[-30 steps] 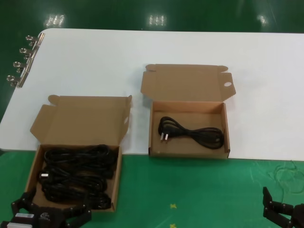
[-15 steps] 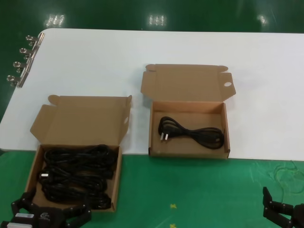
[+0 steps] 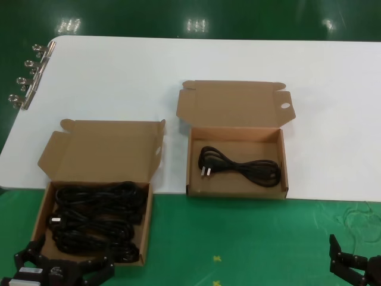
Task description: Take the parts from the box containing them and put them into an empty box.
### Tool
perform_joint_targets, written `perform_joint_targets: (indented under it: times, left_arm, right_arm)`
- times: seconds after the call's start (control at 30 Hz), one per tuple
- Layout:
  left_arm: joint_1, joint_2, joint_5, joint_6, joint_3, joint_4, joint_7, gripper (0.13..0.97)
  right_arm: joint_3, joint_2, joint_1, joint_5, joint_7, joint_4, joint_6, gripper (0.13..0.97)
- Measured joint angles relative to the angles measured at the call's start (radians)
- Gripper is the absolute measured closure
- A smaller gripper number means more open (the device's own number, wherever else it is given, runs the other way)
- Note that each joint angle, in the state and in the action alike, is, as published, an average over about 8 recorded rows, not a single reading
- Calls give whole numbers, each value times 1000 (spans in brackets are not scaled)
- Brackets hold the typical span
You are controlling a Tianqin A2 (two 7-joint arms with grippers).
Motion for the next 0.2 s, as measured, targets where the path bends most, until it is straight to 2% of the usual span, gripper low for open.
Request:
perform_joint_targets:
  times: [0.2]
  left_arm:
    - [0, 0, 0, 0, 0, 0, 0, 132]
  right_arm:
    - [0, 0, 0, 0, 0, 0, 0, 129]
